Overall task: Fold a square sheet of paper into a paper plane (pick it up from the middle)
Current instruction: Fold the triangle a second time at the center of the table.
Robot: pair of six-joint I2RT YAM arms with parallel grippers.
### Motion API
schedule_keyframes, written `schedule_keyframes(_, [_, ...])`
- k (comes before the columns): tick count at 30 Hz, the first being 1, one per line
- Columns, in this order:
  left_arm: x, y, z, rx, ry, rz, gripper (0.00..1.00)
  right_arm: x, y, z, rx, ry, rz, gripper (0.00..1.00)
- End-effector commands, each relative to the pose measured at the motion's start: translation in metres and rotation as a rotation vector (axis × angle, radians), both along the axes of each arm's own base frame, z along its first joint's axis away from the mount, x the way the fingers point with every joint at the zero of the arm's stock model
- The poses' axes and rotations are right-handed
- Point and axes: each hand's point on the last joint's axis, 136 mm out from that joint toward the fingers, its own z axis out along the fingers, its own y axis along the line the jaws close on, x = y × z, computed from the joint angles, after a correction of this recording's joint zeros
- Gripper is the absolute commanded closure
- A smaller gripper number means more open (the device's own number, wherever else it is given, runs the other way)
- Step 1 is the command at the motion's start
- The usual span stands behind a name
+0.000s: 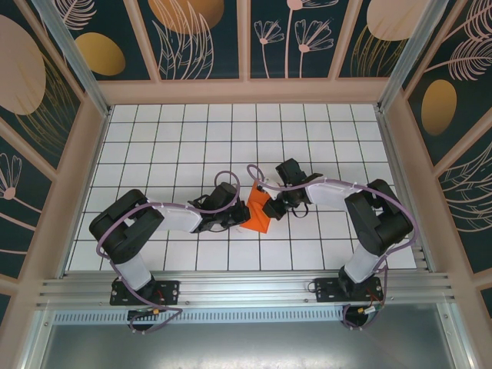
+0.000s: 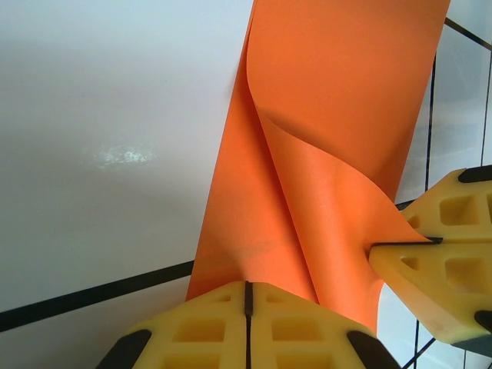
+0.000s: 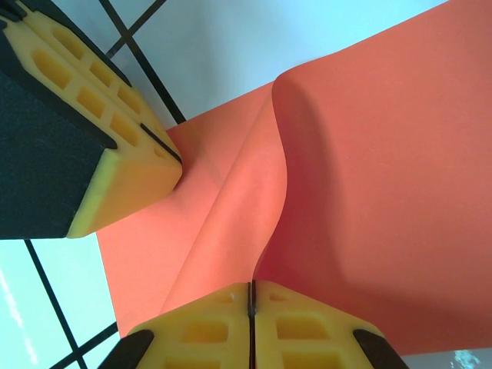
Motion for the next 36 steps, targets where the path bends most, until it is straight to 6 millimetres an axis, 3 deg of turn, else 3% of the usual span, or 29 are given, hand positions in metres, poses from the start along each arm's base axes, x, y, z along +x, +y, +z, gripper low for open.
schedule_keyframes(1, [-0.017,0.016,-0.029,0.107,0.074,-0.019,0.91,0.007,-0.001,-0.002,-0.011,-0.032,0.031,0.92])
schedule_keyframes(31, [-0.016,0.015,-0.028,0.103,0.072,-0.017,0.91,0.009,-0.004,-0.017,-0.047,-0.023,0.041,0.92])
schedule_keyframes(36, [-0.007,0.009,-0.009,0.080,0.037,-0.010,0.87,0.007,-0.006,-0.021,-0.062,-0.009,0.036,0.92])
